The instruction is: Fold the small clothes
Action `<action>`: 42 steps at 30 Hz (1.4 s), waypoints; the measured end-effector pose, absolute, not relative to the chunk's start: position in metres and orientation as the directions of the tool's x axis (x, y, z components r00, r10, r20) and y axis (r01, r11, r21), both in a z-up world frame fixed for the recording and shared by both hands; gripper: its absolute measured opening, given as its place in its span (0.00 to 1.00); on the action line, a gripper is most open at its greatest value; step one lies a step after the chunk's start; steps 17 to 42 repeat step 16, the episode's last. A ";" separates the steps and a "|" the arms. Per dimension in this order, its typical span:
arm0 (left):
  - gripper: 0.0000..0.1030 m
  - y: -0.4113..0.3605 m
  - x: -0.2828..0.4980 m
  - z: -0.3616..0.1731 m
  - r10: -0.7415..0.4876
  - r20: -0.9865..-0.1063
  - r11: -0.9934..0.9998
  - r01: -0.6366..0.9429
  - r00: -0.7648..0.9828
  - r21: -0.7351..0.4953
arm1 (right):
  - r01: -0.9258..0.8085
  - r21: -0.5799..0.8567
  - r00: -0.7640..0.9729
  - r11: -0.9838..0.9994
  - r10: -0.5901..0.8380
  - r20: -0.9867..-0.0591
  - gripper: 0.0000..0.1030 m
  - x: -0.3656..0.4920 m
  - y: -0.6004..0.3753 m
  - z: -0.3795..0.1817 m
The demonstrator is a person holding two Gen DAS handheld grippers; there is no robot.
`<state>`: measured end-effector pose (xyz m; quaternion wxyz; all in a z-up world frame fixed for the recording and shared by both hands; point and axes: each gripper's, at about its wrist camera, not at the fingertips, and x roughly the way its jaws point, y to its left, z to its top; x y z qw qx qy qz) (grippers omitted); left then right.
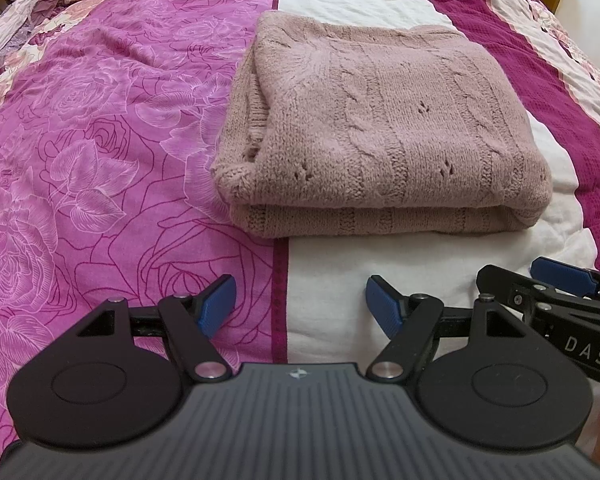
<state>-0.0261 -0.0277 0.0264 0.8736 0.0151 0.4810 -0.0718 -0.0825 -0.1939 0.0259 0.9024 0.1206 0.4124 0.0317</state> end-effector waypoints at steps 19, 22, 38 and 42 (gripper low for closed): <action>0.76 -0.029 -0.027 0.025 -0.115 -0.844 0.989 0.143 0.524 -0.046 | 0.042 0.244 0.658 0.969 0.157 -0.736 0.64 -0.082 -0.194 0.026; 0.76 -0.029 -0.027 0.025 -0.115 -0.844 0.989 0.143 0.524 -0.046 | 0.042 0.244 0.658 0.969 0.157 -0.736 0.64 -0.082 -0.194 0.026; 0.76 -0.029 -0.027 0.025 -0.115 -0.844 0.989 0.143 0.524 -0.046 | 0.042 0.244 0.658 0.969 0.157 -0.736 0.64 -0.082 -0.194 0.026; 0.76 -0.029 -0.027 0.025 -0.115 -0.844 0.989 0.143 0.524 -0.046 | 0.042 0.244 0.658 0.969 0.157 -0.736 0.64 -0.082 -0.194 0.026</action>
